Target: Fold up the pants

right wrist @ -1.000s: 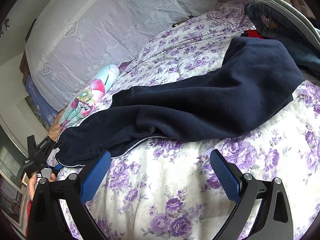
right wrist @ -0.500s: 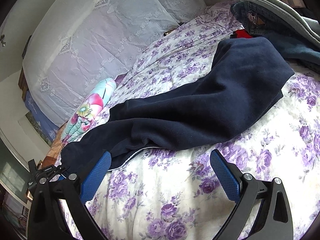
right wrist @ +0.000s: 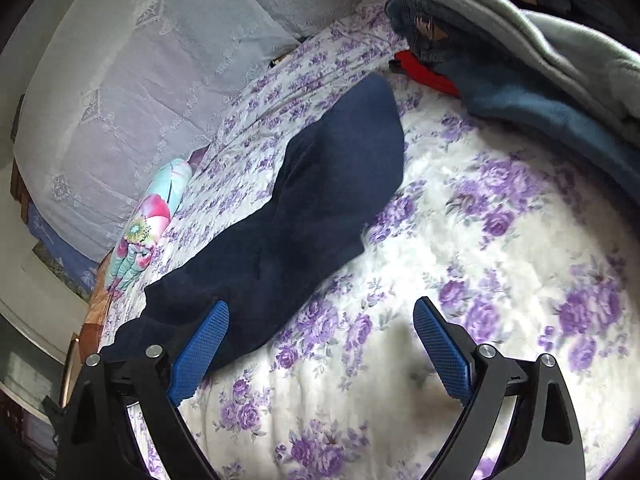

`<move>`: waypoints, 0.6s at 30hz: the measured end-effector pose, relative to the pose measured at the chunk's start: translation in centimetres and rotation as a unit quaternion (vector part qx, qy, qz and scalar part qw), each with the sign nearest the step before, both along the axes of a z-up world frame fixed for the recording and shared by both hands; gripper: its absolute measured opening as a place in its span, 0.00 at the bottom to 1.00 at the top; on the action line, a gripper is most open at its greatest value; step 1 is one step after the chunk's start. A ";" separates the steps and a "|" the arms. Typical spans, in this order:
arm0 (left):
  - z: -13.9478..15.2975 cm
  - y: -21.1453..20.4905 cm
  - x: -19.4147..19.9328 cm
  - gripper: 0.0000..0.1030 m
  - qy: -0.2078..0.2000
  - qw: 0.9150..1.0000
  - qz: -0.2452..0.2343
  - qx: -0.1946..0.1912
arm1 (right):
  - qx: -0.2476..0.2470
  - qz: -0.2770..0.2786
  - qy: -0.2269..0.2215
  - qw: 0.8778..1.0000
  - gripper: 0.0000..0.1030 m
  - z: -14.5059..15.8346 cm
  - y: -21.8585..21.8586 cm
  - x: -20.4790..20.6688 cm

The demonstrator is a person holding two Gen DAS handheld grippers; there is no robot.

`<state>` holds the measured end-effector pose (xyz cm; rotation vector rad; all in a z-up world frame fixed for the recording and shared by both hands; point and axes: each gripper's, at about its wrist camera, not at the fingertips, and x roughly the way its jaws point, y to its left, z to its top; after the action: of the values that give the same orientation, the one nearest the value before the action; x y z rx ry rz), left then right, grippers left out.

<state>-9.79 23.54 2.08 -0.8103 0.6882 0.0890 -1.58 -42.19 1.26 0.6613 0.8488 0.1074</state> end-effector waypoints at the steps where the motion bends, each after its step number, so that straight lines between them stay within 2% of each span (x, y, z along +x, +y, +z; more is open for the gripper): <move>1: -0.7 0.1 0.5 0.19 0.014 1.000 0.003 0.003 | 0.014 0.014 0.015 1.000 0.91 -0.7 0.4 1.3; 4: -1.5 -0.2 0.7 0.25 0.018 0.999 0.014 0.035 | 0.019 0.012 0.035 0.999 0.88 -1.9 1.1 4.0; 5: -1.5 -0.3 0.7 0.26 0.017 0.999 0.017 0.043 | 0.018 0.007 0.034 0.999 0.81 -2.1 1.2 4.7; 7: -1.6 -0.4 0.9 0.27 0.020 0.998 0.018 0.048 | 0.036 0.005 0.033 0.999 0.55 -2.7 1.2 6.5; 8: -1.6 -0.4 1.1 0.27 0.021 0.999 0.017 0.047 | 0.051 0.009 0.033 0.998 0.17 -3.3 1.1 7.4; 9: -1.6 -0.4 1.2 0.27 0.022 0.999 0.016 0.045 | 0.067 0.023 0.028 0.997 0.06 -3.8 1.2 8.0; 11: -1.4 -0.4 1.2 0.26 0.024 0.999 0.013 0.041 | 0.061 0.029 0.018 0.998 0.05 -3.6 1.4 8.3; 13: -0.4 -0.9 0.8 0.24 0.010 0.999 0.004 0.049 | 0.022 0.035 -0.024 0.999 0.05 -0.7 2.0 6.6; 15: 0.9 -1.4 0.3 0.23 -0.011 0.998 -0.011 0.067 | -0.011 0.057 -0.078 0.995 0.05 3.1 2.2 4.1; 16: 1.5 -1.8 0.3 0.23 -0.019 0.996 -0.019 0.081 | -0.029 0.070 -0.095 0.993 0.05 5.0 2.3 2.7; 18: 1.6 -2.4 0.4 0.24 -0.014 0.995 -0.025 0.091 | -0.058 0.077 -0.099 0.990 0.06 6.9 1.9 0.7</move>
<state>-9.34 21.16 3.72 -0.6174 0.6624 0.0932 -0.88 -40.28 8.13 0.4674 0.7083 0.2566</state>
